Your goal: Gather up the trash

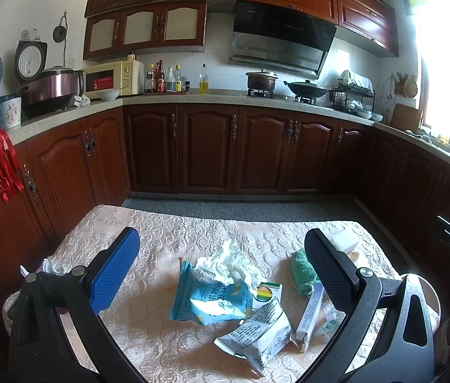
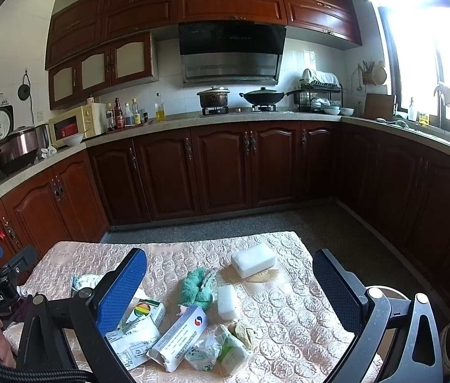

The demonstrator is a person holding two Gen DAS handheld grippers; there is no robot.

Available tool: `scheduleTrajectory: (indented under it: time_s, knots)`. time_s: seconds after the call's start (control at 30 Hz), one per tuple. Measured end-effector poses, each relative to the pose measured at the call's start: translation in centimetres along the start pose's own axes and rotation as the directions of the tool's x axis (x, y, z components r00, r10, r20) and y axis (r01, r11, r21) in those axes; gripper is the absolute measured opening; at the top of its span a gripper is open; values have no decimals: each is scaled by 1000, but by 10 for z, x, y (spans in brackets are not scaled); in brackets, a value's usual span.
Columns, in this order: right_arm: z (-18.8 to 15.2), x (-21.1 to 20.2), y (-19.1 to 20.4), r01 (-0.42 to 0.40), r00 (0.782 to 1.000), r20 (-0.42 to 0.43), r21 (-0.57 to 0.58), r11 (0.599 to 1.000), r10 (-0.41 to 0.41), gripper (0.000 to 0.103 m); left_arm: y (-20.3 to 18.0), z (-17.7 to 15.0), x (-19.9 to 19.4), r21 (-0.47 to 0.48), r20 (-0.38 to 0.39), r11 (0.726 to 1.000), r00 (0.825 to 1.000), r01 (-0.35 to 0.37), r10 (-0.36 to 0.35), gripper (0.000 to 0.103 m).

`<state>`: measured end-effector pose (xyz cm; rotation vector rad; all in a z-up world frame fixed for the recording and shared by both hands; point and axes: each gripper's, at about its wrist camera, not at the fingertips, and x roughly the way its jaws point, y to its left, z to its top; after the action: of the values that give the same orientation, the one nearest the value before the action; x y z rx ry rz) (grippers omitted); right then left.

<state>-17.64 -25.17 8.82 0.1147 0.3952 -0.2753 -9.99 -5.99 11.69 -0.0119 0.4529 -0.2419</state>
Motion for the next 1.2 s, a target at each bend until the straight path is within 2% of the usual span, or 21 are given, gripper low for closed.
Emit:
scheduleTrajectory:
  time_s: [0.37,1.2]
  knots:
    - [-4,4,-1,-1,1000,-10,3,1000,1,103,1,-2,1,-7,-3,1000,1000,1,-1,103]
    - [-14,22,-15,33,996,-83,12,999,-32,103,-1,-15,23,-6,-71,1000,997,2,-2,103]
